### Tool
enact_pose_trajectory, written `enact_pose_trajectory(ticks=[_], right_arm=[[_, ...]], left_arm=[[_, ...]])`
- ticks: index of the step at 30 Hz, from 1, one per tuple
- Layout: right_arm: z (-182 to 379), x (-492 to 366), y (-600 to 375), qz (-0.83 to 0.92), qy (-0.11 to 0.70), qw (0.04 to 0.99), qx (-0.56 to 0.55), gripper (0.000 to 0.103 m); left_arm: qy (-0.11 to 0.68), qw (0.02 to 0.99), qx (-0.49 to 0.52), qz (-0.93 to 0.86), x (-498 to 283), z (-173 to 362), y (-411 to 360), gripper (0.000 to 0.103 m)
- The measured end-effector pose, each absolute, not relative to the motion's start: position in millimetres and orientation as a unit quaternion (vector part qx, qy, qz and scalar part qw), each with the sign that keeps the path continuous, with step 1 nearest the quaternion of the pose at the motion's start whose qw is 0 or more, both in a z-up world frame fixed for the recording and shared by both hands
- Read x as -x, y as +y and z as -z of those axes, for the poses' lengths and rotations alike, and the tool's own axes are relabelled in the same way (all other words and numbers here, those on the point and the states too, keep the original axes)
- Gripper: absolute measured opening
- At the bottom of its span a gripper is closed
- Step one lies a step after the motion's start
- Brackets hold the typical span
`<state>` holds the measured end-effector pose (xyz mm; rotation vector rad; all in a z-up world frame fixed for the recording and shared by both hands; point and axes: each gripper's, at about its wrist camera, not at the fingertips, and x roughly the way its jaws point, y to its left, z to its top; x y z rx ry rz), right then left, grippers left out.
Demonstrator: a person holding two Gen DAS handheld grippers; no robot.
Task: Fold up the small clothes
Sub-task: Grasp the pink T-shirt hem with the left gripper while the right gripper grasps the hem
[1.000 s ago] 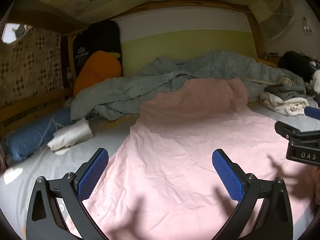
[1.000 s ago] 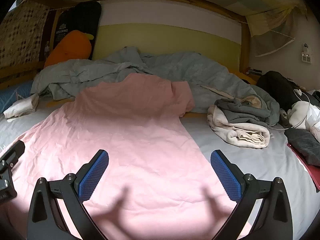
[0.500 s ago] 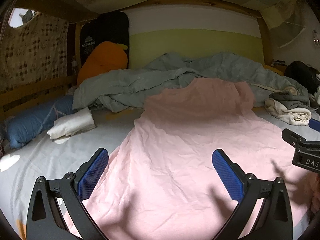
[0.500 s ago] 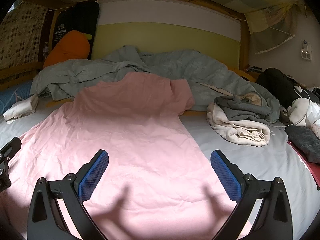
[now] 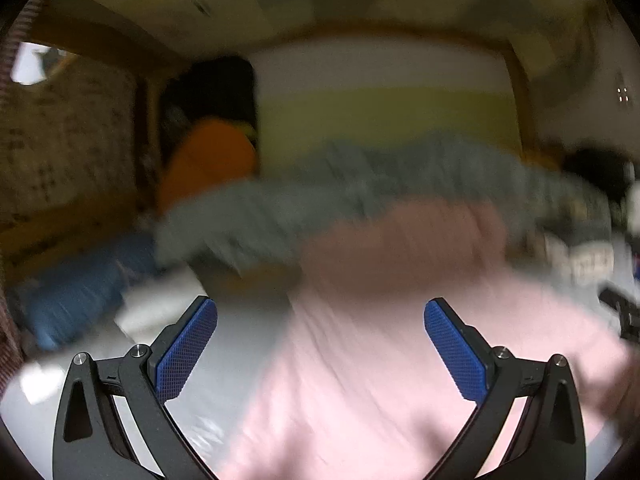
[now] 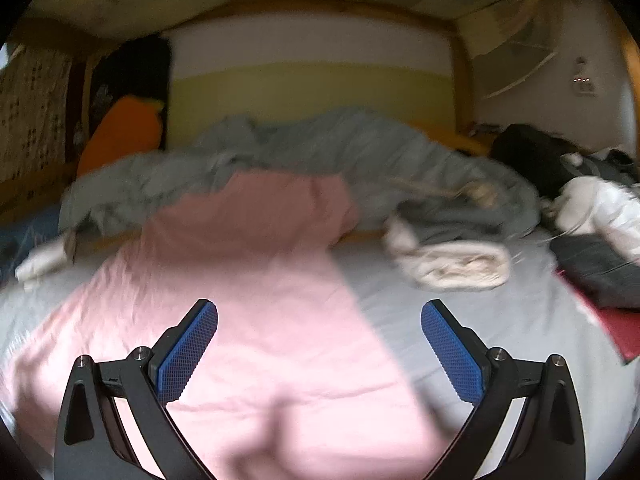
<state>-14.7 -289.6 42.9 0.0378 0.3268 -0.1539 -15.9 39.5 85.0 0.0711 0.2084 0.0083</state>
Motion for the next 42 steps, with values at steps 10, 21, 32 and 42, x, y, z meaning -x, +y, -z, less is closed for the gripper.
enact_pose_trajectory(ticks=[10, 21, 32, 42], right_arm=[[-89, 61, -351, 0.036, 0.18, 0.977, -0.105, 0.102], [-10, 67, -388, 0.098, 0.318, 0.922, -0.196, 0.082], [36, 52, -394, 0.081, 0.398, 0.886, -0.224, 0.06], [37, 48, -391, 0.091, 0.387, 0.888, -0.23, 0.001]], left_arm=[[0.206, 0.971, 0.099, -0.069, 49, -79, 123, 0.101], [0.326, 0.925, 0.183, -0.059, 75, 31, 157, 0.068], [0.33, 0.908, 0.259, -0.01, 74, 52, 168, 0.02], [0.319, 0.937, 0.141, -0.029, 81, 37, 131, 0.003]])
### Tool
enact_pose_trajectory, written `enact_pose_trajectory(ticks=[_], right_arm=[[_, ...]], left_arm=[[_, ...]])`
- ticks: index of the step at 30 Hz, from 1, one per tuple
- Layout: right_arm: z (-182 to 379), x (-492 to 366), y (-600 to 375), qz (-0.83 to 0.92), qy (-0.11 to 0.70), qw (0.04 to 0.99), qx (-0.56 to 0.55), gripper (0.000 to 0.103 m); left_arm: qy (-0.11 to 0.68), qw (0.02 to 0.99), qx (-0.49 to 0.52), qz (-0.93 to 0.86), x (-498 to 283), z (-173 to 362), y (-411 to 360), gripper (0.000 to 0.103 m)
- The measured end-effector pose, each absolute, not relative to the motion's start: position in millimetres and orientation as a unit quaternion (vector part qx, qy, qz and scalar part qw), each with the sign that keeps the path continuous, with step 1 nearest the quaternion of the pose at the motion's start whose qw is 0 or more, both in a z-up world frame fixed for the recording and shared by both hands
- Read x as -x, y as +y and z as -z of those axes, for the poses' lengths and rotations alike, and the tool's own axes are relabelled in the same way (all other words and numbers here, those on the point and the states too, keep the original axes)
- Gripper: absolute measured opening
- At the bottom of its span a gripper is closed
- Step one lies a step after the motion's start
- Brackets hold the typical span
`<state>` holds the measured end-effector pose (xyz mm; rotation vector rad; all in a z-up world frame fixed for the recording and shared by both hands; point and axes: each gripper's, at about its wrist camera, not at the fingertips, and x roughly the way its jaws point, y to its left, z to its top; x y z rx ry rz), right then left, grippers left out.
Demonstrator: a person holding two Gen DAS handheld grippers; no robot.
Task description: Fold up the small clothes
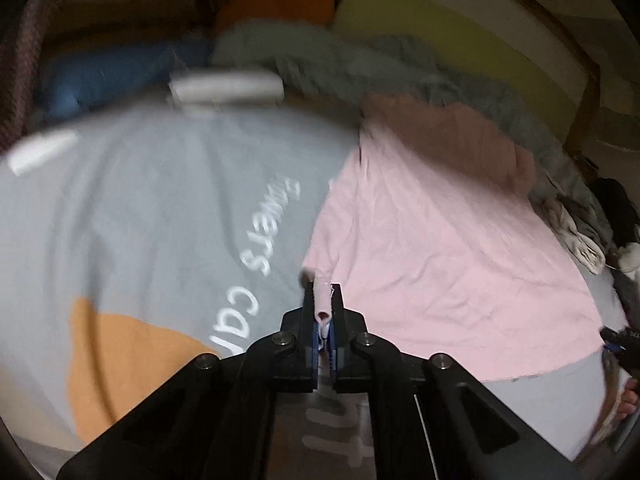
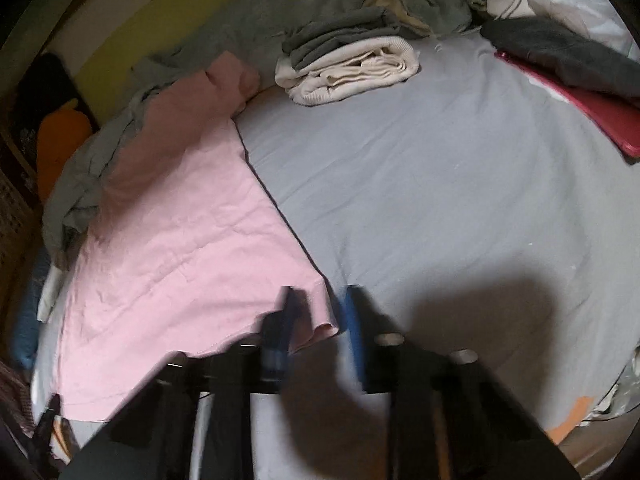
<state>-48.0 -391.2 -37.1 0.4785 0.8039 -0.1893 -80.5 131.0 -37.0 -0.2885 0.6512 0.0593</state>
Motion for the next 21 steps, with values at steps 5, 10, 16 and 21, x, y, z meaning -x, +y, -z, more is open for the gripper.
enact_pose_trajectory(ticks=[5, 10, 16, 21], right_arm=[[2, 83, -400, 0.105, 0.298, 0.917, -0.244, 0.001], [-39, 129, -403, 0.121, 0.23, 0.934, -0.244, 0.001], [-52, 146, -387, 0.131, 0.247, 0.939, -0.201, 0.001], [-39, 108, -392, 0.117, 0.297, 0.925, -0.208, 0.001]], left_arm=[[0.233, 0.964, 0.125, -0.034, 110, -18, 127, 0.003], [0.199, 0.969, 0.143, -0.039, 140, -58, 136, 0.003], [0.258, 0.953, 0.146, -0.069, 147, -52, 130, 0.003], [0.309, 0.934, 0.166, -0.058, 100, -36, 137, 0.003]])
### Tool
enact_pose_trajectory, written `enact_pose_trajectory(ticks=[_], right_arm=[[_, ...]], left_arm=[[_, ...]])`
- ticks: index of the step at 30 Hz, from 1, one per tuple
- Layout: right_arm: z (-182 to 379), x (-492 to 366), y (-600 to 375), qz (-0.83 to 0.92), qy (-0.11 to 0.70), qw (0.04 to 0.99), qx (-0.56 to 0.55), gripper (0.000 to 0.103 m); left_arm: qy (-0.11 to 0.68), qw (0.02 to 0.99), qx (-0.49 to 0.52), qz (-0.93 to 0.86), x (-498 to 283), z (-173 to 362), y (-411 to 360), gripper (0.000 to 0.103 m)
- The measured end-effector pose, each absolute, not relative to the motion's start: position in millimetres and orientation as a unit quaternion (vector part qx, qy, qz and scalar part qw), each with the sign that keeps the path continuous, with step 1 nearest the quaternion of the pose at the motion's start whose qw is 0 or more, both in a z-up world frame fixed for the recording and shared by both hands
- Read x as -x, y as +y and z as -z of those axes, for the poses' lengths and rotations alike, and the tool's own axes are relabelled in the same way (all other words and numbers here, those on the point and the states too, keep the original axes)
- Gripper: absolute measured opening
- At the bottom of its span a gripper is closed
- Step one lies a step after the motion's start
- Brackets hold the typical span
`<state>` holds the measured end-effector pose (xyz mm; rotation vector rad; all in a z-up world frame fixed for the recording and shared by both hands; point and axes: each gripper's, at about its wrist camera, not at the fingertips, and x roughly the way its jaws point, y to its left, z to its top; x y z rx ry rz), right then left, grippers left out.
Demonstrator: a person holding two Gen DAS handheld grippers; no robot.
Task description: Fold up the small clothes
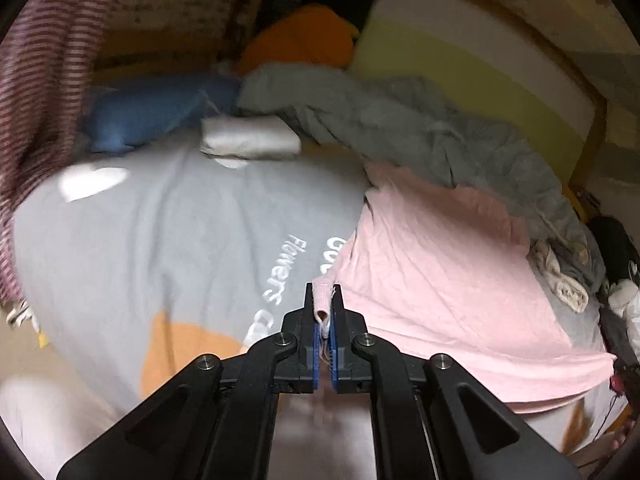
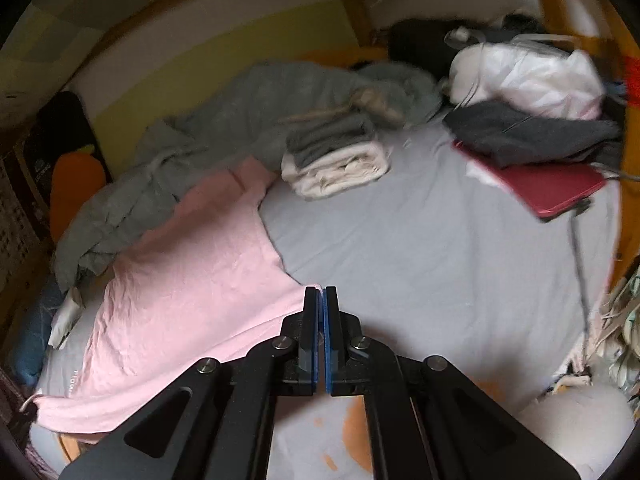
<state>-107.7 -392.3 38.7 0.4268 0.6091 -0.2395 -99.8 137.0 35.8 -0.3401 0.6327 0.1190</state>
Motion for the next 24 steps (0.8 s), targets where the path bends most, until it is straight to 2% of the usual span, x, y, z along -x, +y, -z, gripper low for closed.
enact_pose_trajectory(ticks=[6, 11, 12, 15, 16, 17, 18, 19, 20, 24], right_arm=[[-24, 23, -397, 0.107, 0.326, 0.909, -0.236, 0.001], [-21, -58, -384, 0.122, 0.332, 0.915, -0.196, 0.001], [-16, -78, -381, 0.117, 0.344, 0.914, -0.182, 0.001], [0, -112, -376, 0.141, 0.388, 0.899, -0.143, 0.002], [1, -113, -377, 0.148, 0.391, 0.897, -0.143, 0.012], [0, -110, -381, 0.153, 0.386, 0.897, -0.151, 0.031], [-3, -103, -386, 0.155, 0.37, 0.901, -0.167, 0.044], [-6, -97, -390, 0.149, 0.354, 0.906, -0.178, 0.063], [-9, -91, -394, 0.136, 0.337, 0.913, -0.188, 0.063], [3, -73, -406, 0.143, 0.353, 0.896, -0.227, 0.063]], left_arm=[[0.365, 0.905, 0.209, -0.065, -4, -22, 141, 0.003], [0.395, 0.903, 0.148, -0.088, -92, -11, 121, 0.004], [0.407, 0.898, 0.14, -0.087, -105, -4, 119, 0.005], [0.445, 0.88, 0.123, -0.107, -120, 15, 123, 0.023], [0.441, 0.883, 0.126, -0.103, -115, 16, 125, 0.027], [0.422, 0.893, 0.129, -0.09, -104, 11, 127, 0.036], [0.405, 0.901, 0.129, -0.081, -94, 7, 127, 0.046], [0.388, 0.909, 0.13, -0.079, -78, 4, 126, 0.07], [0.377, 0.914, 0.133, -0.075, -65, 5, 124, 0.081], [0.378, 0.909, 0.164, -0.069, -25, 19, 120, 0.081]])
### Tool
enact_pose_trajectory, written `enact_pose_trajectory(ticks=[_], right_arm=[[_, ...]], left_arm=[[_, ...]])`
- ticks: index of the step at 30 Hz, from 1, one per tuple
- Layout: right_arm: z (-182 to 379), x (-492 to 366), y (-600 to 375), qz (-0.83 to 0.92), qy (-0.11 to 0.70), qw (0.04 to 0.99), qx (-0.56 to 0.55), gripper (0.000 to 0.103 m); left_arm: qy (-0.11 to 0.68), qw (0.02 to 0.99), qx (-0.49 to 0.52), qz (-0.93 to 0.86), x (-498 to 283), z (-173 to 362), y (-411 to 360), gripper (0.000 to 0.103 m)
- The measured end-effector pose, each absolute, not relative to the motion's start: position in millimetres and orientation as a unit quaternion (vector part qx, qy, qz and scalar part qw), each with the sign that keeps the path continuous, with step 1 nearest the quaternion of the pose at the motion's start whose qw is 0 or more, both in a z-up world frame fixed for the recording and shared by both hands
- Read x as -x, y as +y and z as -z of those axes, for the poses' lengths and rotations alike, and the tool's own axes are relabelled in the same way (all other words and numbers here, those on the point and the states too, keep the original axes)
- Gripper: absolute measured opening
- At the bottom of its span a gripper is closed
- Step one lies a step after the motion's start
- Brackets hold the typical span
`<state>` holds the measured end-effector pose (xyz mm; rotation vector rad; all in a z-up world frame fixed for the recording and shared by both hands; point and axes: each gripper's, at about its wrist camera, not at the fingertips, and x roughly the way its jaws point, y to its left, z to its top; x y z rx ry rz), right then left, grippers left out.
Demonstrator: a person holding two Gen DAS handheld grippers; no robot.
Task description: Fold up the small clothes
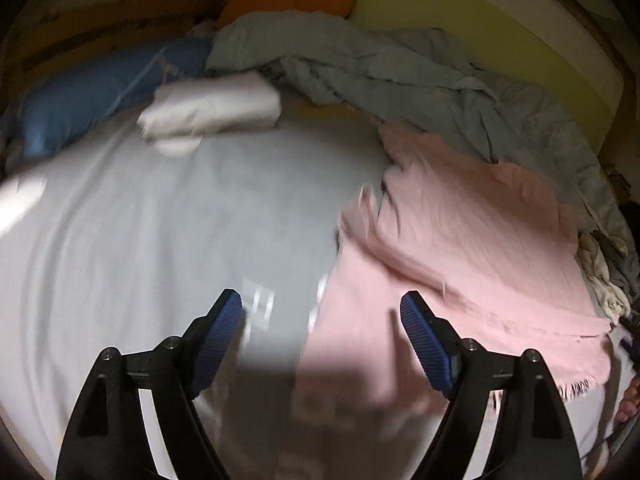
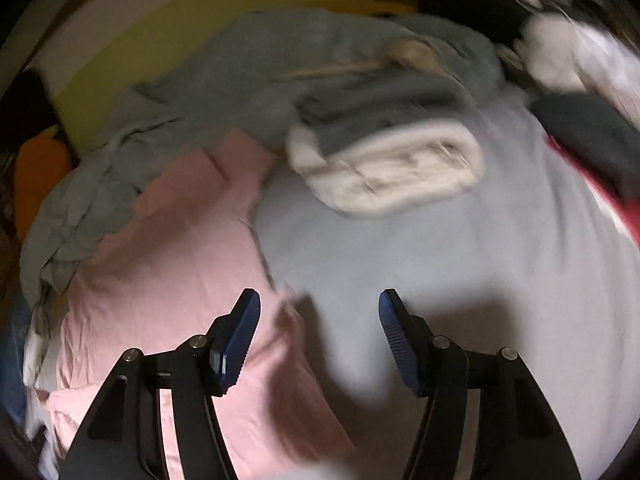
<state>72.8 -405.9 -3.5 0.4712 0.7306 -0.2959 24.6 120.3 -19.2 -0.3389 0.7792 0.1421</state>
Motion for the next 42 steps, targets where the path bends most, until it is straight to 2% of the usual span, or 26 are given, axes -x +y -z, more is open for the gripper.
enact_pose_trajectory(ticks=[4, 6, 7, 8, 9, 10, 11, 13, 16, 22, 25, 30, 33, 35, 37, 40, 42], right_arm=[[21, -38, -412, 0.157, 0.368, 0.875, -0.274, 0.063], [27, -25, -410, 0.157, 0.368, 0.873, -0.28, 0.063], [30, -23, -408, 0.139, 0.372, 0.873, -0.282, 0.06], [33, -24, -407, 0.125, 0.378, 0.873, -0.281, 0.049], [36, -29, -405, 0.098, 0.388, 0.872, -0.283, 0.044], [38, -33, -404, 0.081, 0.391, 0.87, -0.288, 0.031], [40, -36, -404, 0.061, 0.393, 0.868, -0.298, 0.005], [42, -39, -402, 0.04, 0.404, 0.86, -0.308, 0.003], [15, -21, -393, 0.069, 0.363, 0.894, -0.254, 0.002], [-14, 16, -384, 0.105, 0.364, 0.902, -0.209, 0.002], [-12, 31, -381, 0.109, 0.398, 0.89, -0.193, 0.001], [10, 43, -391, 0.192, 0.417, 0.874, -0.161, 0.002], [-3, 56, -409, 0.139, 0.371, 0.884, -0.249, 0.002], [-18, 52, -402, 0.124, 0.355, 0.899, -0.224, 0.002], [-29, 36, -383, 0.058, 0.368, 0.91, -0.183, 0.002], [-29, 10, -346, -0.064, 0.421, 0.891, -0.16, 0.006], [-24, -11, -308, -0.147, 0.478, 0.859, -0.109, 0.011]], left_arm=[[0.398, 0.891, 0.21, -0.055, -12, 32, 124, 0.079], [0.395, 0.892, 0.216, -0.05, -9, 33, 121, 0.074], [0.398, 0.89, 0.218, -0.034, -10, 33, 118, 0.057], [0.408, 0.885, 0.224, -0.009, -13, 35, 116, 0.036], [0.416, 0.881, 0.227, 0.005, -16, 37, 113, 0.025], [0.42, 0.879, 0.225, 0.011, -16, 38, 110, 0.012], [0.419, 0.881, 0.22, 0.008, -15, 39, 108, 0.011], [0.402, 0.889, 0.219, -0.006, -7, 32, 107, 0.01], [0.375, 0.904, 0.203, -0.007, 9, 16, 107, 0.01], [0.414, 0.893, 0.171, -0.036, 32, 10, 102, 0.01], [0.435, 0.882, 0.175, -0.051, 41, 21, 107, 0.011], [0.451, 0.875, 0.164, -0.064, 46, 31, 110, 0.021], [0.412, 0.899, 0.123, -0.085, 55, 2, 104, 0.029], [0.385, 0.913, 0.101, -0.09, 58, -19, 99, 0.041], [0.376, 0.92, 0.08, -0.083, 57, -34, 92, 0.041], [0.406, 0.911, 0.063, -0.004, 30, -37, 76, 0.041], [0.48, 0.87, 0.061, 0.092, 2, -19, 57, 0.041]])
